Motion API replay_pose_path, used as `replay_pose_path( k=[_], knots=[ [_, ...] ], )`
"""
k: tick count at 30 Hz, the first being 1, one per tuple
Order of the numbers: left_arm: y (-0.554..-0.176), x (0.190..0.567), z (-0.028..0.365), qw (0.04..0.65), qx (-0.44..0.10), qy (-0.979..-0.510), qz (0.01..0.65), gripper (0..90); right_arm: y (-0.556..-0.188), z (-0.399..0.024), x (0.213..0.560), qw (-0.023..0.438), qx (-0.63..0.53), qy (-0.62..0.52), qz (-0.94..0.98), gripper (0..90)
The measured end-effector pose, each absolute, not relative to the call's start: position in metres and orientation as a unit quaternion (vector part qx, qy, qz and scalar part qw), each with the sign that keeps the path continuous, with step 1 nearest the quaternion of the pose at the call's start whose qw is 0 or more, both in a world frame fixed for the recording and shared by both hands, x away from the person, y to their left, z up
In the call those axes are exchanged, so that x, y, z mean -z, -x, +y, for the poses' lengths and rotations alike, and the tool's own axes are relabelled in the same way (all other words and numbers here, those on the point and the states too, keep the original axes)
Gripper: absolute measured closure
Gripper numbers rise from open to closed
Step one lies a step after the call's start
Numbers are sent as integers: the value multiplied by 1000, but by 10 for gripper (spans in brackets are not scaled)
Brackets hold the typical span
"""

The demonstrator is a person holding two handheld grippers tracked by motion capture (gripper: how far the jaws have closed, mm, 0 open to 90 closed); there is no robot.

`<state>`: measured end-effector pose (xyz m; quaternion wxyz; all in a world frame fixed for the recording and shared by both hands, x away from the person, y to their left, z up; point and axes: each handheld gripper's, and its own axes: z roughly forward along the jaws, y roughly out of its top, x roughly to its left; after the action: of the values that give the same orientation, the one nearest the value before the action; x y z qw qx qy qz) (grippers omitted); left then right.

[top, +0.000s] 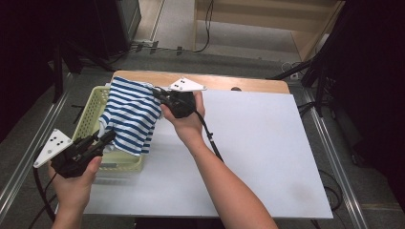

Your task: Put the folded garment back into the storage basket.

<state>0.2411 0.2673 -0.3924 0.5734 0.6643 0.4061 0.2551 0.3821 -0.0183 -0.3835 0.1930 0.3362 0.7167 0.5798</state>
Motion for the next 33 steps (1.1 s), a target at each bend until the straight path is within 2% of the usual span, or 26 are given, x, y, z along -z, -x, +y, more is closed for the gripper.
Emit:
replay_pose_path(
  k=[13,24,33],
  knots=[
    [-234,405,297,560,-255,-659,433,728,-384,19,394,181,-581,-321,725,835],
    [-251,436,309,542,-236,-661,463,727,-401,33,426,175,-563,-330,737,833],
    [-259,447,311,526,-232,-666,475,725,-411,41,445,168,-558,-337,740,831]
  ],
)
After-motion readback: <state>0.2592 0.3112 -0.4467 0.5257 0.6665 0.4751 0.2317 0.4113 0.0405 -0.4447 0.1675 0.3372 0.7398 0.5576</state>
